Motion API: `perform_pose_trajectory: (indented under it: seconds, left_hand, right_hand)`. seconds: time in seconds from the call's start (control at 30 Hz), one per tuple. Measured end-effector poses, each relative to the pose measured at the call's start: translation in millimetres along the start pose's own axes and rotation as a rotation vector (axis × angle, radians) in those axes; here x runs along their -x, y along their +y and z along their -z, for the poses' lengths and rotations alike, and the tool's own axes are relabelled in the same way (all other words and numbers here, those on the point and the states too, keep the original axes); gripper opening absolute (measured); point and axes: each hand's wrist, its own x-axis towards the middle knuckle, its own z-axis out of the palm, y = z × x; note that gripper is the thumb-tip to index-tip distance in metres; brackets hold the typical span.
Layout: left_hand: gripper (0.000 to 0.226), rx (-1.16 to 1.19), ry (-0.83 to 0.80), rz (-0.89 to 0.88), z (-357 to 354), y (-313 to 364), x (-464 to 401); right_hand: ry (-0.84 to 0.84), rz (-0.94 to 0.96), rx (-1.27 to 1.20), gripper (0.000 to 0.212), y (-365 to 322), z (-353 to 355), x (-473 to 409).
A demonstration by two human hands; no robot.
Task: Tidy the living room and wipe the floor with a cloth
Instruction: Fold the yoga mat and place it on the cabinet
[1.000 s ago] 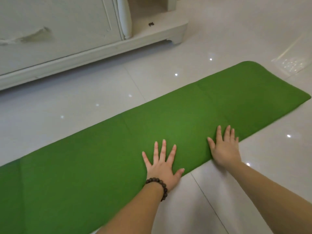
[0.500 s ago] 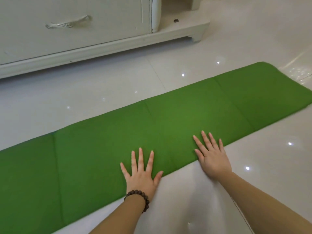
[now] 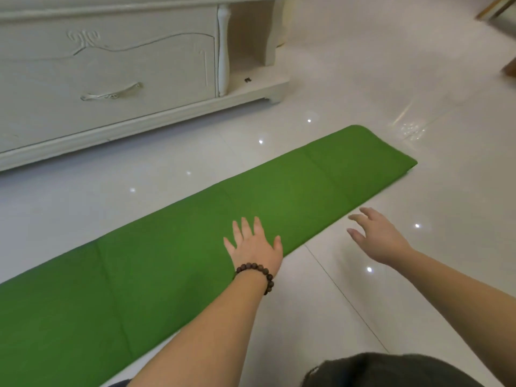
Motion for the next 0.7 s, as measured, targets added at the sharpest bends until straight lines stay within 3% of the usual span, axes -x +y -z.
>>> perform_pose_trajectory:
  seconds: [0.2, 0.4, 0.7]
  left_hand:
    - [0.071, -0.062, 0.072, -0.047, -2.4, 22.2, -7.9]
    - [0.071, -0.141, 0.044, -0.039, -49.3, 54.6, -32.9]
    - [0.081, -0.288, 0.021, -0.045, -132.8, 136.0, -104.0]
  right_hand:
    - [0.055, -0.089, 0.014, 0.049, 41.2, 25.0, -26.7]
    - [-0.001, -0.116, -0.118, 0.055, 79.6, -7.8, -81.9]
    - [-0.032, -0.198, -0.344, 0.061, 191.4, -54.4, -188.7]
